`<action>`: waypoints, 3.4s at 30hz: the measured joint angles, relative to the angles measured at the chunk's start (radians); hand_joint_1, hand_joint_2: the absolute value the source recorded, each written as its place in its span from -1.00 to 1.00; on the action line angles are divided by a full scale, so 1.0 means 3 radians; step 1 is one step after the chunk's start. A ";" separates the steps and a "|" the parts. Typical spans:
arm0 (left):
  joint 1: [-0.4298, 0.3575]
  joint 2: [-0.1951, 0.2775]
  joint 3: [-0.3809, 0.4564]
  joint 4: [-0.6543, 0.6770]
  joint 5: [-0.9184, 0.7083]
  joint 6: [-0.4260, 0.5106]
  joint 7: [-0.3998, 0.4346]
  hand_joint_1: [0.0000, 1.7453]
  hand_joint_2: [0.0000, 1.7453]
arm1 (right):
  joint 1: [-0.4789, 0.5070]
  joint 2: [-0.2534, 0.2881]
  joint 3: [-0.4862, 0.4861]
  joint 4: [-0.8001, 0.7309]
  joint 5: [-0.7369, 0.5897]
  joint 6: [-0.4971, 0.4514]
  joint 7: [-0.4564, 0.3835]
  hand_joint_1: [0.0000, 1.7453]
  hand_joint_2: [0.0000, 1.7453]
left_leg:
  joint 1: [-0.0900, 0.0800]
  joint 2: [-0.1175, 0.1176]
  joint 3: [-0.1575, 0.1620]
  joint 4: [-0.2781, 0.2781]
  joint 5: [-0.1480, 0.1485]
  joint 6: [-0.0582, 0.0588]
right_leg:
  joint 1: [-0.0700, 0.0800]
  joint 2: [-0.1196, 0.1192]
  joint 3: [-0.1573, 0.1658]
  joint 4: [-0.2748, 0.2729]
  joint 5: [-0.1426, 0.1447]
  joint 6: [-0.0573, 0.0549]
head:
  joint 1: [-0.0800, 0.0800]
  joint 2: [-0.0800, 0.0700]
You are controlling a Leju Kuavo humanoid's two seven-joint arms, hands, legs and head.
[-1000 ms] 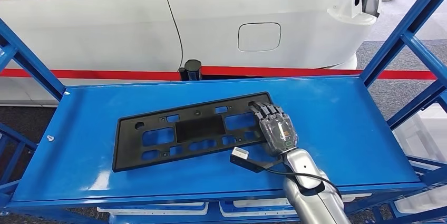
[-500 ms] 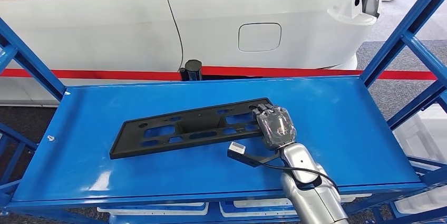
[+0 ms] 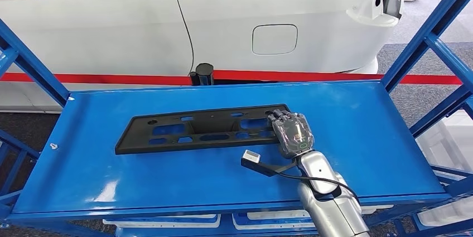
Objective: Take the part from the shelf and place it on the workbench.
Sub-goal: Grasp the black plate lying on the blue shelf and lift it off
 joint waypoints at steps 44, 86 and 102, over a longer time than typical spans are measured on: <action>-0.0085 -0.0079 0.0084 0.0000 -0.0113 0.0615 0.0094 -1.00 1.00 | 0.0923 0.0263 -0.0855 -0.1383 -0.4210 -0.0039 -0.1553 1.00 1.00 | -0.0003 -0.0003 -0.0019 0.0000 0.0001 0.0000 | 0.0000 -0.0002 0.0010 0.0000 0.0001 0.0001 | -0.0001 0.0000; -0.0092 -0.0098 0.0172 -0.0003 -0.0153 0.0602 -0.0007 -1.00 1.00 | 0.1374 0.0417 -0.0831 -0.2547 -0.4254 -0.0495 -0.1869 1.00 1.00 | 0.0067 0.0010 -0.0079 -0.0051 0.0131 0.0029 | -0.0101 -0.0004 -0.0125 0.0191 0.0023 0.0236 | 0.0022 0.0000; -0.0104 -0.0090 0.0247 -0.0012 -0.0095 0.0615 -0.0014 -1.00 1.00 | 0.1365 0.0461 -0.0830 -0.2565 -0.4185 -0.0508 -0.1848 1.00 1.00 | 0.0060 0.0007 0.0197 0.0035 -0.0150 -0.0038 | -0.0039 -0.0029 -0.0406 0.0046 0.0352 -0.0007 | -0.0014 0.0000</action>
